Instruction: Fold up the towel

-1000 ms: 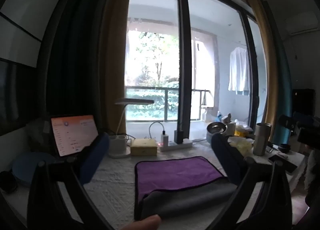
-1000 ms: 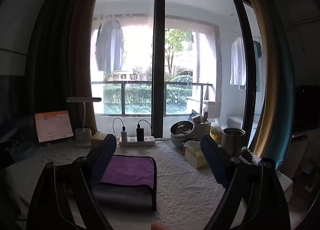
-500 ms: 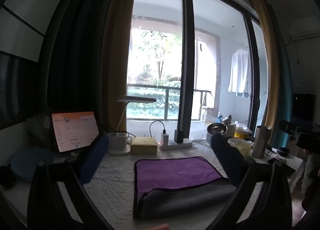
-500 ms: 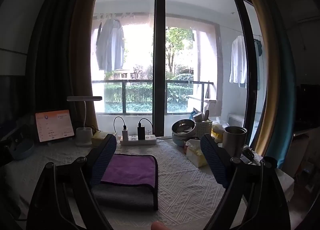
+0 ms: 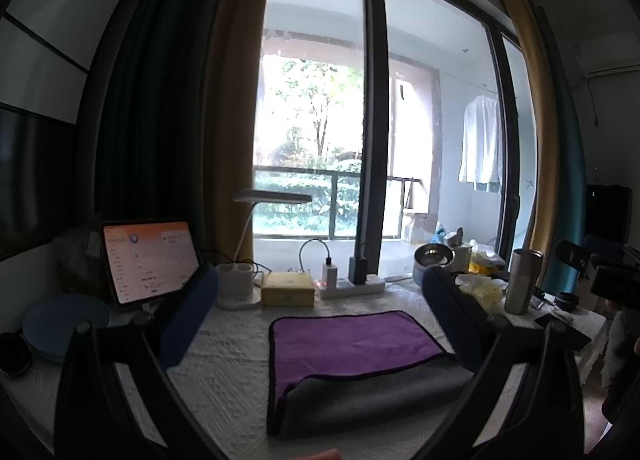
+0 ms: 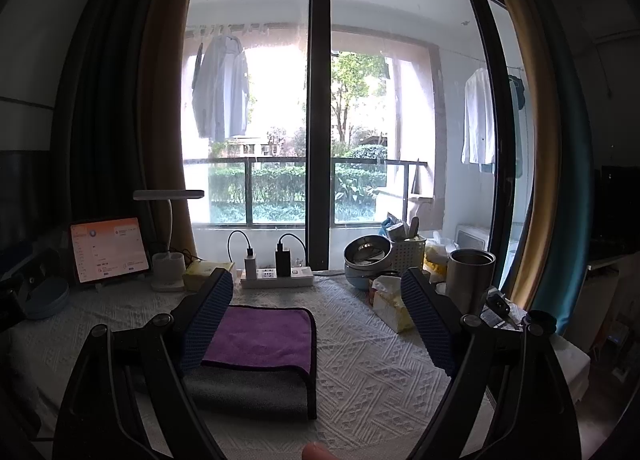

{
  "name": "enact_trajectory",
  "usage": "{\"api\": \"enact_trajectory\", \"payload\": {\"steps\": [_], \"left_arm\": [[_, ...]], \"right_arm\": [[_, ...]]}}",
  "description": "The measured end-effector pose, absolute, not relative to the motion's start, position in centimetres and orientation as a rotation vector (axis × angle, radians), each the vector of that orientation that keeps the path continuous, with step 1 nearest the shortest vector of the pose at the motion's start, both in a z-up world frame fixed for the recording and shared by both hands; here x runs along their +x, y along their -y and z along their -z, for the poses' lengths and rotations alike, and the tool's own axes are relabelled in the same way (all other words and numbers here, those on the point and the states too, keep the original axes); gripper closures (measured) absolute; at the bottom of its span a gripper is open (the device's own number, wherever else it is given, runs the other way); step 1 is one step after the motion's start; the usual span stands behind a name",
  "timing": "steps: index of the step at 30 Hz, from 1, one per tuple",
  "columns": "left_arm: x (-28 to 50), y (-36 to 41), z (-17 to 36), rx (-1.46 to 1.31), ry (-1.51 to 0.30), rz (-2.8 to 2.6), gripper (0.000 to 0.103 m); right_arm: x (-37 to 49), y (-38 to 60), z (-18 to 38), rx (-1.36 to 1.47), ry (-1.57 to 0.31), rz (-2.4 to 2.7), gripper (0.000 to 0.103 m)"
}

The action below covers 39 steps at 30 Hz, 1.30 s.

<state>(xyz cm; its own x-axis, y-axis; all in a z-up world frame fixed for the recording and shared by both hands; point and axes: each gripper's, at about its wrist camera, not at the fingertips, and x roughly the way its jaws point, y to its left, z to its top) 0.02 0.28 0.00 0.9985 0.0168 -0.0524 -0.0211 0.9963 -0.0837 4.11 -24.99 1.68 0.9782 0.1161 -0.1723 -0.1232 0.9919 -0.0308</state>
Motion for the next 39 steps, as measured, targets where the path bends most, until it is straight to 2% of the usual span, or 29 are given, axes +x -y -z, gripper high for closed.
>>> {"api": "enact_trajectory", "payload": {"steps": [39], "left_arm": [[0.02, -0.33, 0.12, -0.086, -0.066, -0.031, 0.000]], "right_arm": [[4.51, 24.89, -1.30, -0.043, -0.183, -0.124, 0.015]]}}
